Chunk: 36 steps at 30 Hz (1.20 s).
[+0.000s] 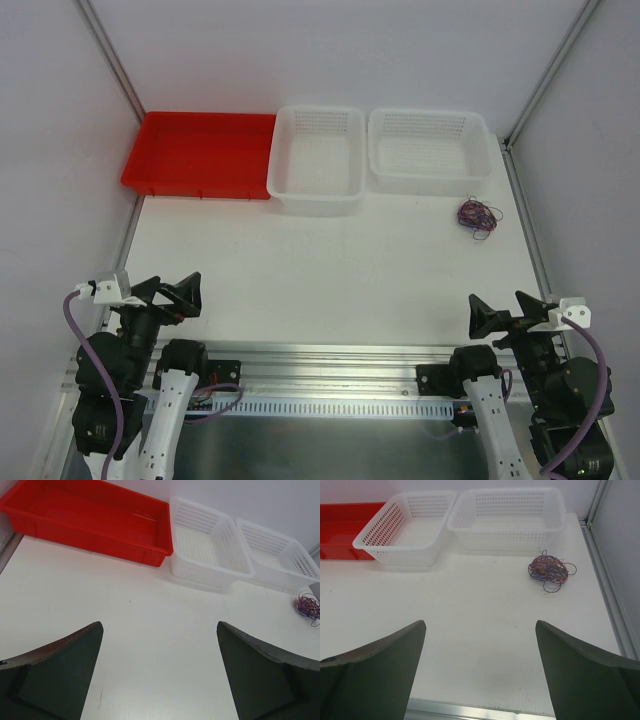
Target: Untangle the cables
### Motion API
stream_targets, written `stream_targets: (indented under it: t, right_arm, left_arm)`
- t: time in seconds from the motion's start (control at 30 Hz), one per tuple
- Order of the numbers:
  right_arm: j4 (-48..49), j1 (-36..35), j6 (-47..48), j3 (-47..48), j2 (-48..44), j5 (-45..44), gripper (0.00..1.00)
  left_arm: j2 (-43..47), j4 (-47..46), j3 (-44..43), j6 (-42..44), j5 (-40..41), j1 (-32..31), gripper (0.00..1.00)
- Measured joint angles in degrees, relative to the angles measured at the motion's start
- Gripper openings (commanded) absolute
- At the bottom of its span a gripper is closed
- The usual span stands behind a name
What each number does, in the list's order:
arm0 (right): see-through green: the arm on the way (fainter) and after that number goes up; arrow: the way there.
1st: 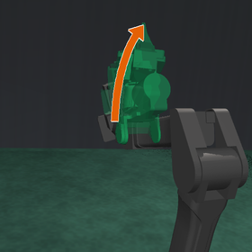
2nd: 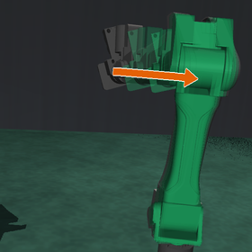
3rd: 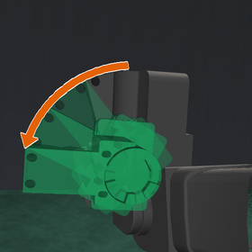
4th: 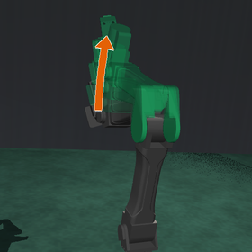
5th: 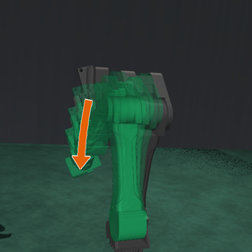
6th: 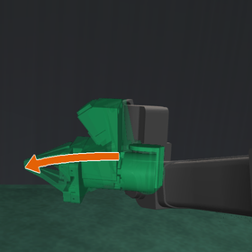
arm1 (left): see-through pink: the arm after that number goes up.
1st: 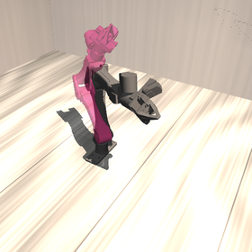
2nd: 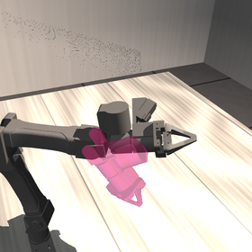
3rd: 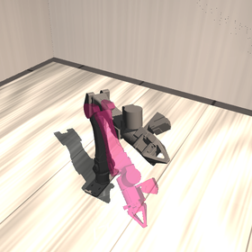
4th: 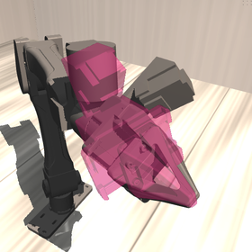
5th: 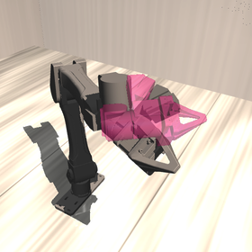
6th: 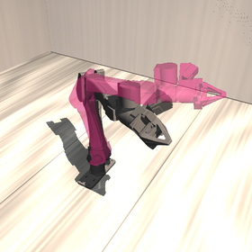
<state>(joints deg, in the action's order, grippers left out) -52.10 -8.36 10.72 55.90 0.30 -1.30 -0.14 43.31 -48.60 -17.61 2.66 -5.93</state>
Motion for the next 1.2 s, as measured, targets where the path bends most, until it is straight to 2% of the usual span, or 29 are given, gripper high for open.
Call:
stream_targets:
  t: [0.27, 0.53, 0.67, 0.83, 0.93, 1.1, 1.2]
  right_arm:
    - [0.0, 0.0, -0.4, 0.0, 0.0, -1.2, 0.97]
    - [-1.1, 0.0, -6.1, 0.9, 2.4, -4.3, 0.97]
    - [-0.7, 0.0, -8.7, 2.2, 12.7, -2.4, 0.97]
    - [-0.4, 0.0, -13.3, 2.7, 30.7, -0.1, 0.97]
    - [-0.2, 0.0, -16.2, 2.7, 38.8, -0.6, 0.97]
    - [2.7, 1.2, -19.4, 2.7, 50.0, -4.1, 0.97]
    - [6.1, 5.7, -22.1, 2.7, 54.8, -5.1, 0.98]
  left_arm:
    - [0.0, 0.0, 0.7, -1.4, 0.7, 0.0, 0.99]
    - [-0.1, -0.1, 4.0, -5.6, 0.8, 0.0, 0.99]
    - [-5.4, -0.2, 5.5, -8.2, 0.0, 0.0, 0.99]
    - [-20.4, -1.4, 5.7, -9.2, -4.1, 0.0, 0.99]
    - [-26.0, -2.1, 5.7, -8.7, -5.7, 0.0, 0.99]
    - [-30.5, -5.6, 6.8, -7.9, -7.2, 0.0, 0.99]
    - [-30.8, -8.9, 10.1, -7.5, -8.7, 0.0, 0.99]
